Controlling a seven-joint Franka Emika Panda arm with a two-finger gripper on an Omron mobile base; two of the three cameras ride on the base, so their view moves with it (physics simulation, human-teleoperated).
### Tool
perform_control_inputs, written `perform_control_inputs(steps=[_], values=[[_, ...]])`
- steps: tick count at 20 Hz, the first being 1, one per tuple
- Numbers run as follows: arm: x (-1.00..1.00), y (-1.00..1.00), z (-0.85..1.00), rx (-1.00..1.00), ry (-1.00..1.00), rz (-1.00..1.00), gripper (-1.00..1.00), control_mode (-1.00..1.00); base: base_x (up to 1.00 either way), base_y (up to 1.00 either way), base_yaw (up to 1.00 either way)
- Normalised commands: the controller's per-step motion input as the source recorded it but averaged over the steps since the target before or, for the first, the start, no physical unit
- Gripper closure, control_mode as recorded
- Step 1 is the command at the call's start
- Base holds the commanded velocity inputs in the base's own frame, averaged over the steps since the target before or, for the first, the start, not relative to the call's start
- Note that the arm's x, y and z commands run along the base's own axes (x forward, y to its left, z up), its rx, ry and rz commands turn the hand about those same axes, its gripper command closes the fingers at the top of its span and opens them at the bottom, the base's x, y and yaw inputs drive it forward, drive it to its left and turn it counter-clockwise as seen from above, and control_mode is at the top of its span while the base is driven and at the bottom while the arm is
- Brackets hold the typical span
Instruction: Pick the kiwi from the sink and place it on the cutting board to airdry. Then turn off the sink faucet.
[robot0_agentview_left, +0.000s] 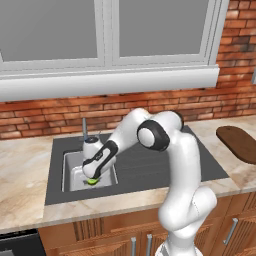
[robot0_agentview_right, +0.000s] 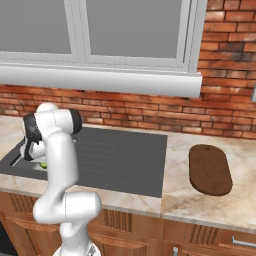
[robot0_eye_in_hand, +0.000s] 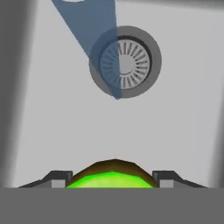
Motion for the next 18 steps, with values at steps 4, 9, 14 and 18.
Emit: perform_control_inputs(steps=[4,9,14,18], values=[[-0.19,-0.27,0.71,0.0,0.0,0.0,1.0,-1.0,0.0,0.0,0.0],[-0.28,-0.32,0.64,0.0,0.0,0.0,1.0,-1.0,0.0,0.0,0.0],[-0.35,-0.29,0.61,0.0,-0.01,0.0,1.0,-1.0,0.0,0.0,0.0],[-0.39,-0.32,0.63,0.0,-0.03,0.0,1.0,-1.0,0.0,0.0,0.0]])
